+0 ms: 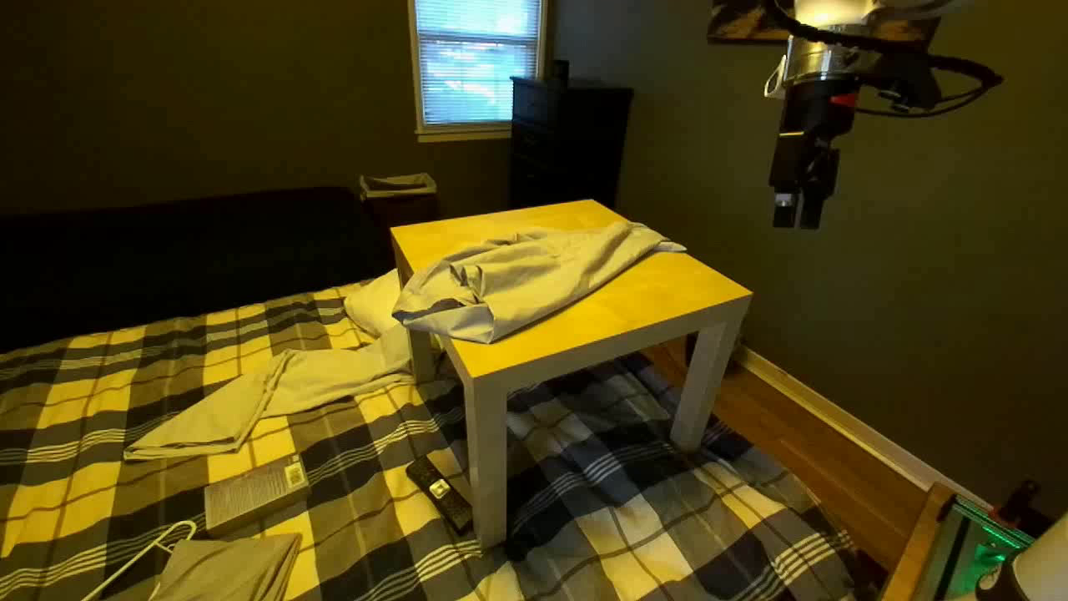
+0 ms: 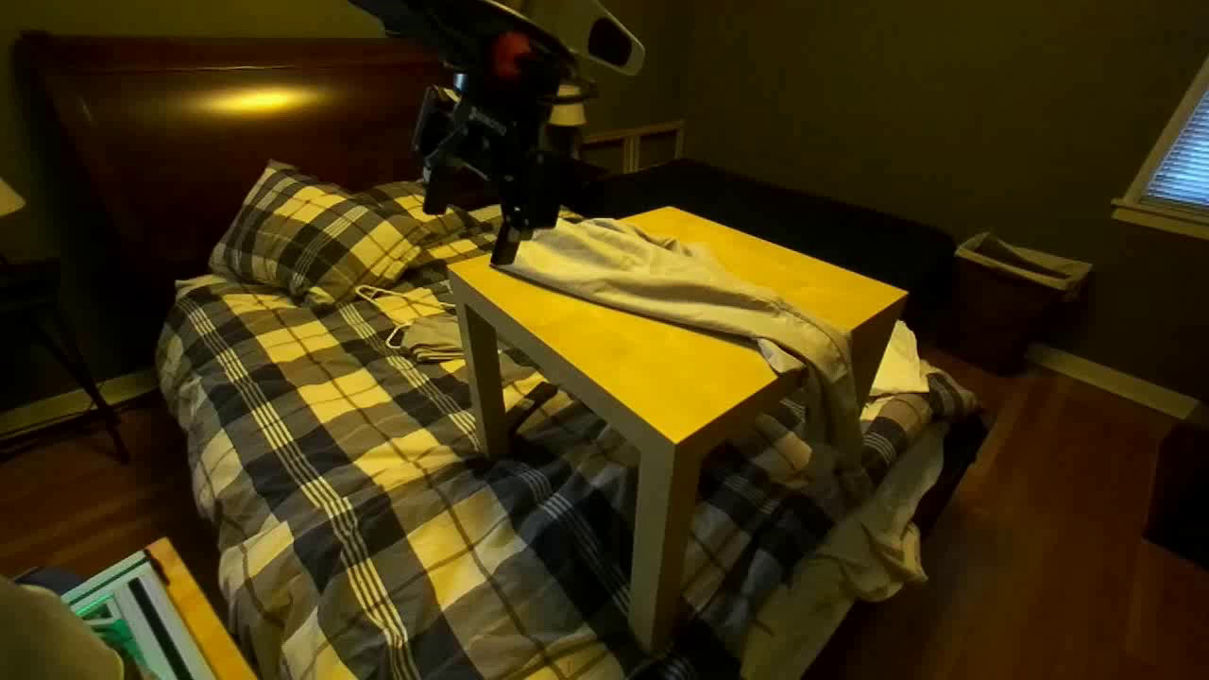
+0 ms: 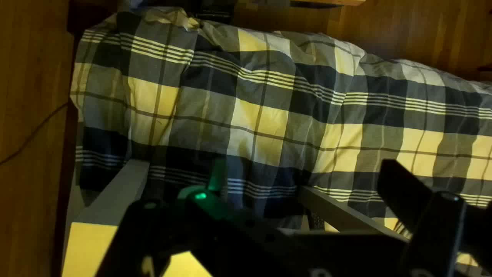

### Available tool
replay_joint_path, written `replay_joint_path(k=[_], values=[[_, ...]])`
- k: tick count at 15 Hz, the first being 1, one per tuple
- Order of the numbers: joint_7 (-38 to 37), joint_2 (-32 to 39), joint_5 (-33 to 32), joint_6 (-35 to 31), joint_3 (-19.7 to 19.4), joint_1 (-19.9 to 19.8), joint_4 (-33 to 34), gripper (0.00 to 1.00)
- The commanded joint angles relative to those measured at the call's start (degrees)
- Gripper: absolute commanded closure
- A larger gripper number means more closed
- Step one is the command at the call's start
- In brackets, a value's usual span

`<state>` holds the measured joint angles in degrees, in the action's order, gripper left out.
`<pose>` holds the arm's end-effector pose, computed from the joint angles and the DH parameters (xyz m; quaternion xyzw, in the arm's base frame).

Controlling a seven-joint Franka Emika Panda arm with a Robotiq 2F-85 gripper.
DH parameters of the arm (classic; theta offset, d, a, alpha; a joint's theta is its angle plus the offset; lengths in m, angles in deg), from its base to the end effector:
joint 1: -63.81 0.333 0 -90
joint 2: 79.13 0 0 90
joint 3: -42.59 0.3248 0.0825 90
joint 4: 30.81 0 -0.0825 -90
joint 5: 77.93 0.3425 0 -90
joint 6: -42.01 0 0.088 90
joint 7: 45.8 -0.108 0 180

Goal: Fold the cloth on the table and then put it on the bed

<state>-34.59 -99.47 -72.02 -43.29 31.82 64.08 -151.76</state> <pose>0.3681 -0.0665 0.5556 -0.9871 -0.0134 0.1183 0.1070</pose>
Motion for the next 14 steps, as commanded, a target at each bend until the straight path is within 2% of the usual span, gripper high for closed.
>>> replay_joint_path(k=[1,9,14], values=[[0.43,0.17,0.35,0.20,1.29,-1.56,0.17,0.00],[-0.04,1.42,1.57,-0.63,1.04,-1.71,0.91,0.00],[-2.16,9.17,10.69,-12.95,0.32,-2.79,3.18,0.00]])
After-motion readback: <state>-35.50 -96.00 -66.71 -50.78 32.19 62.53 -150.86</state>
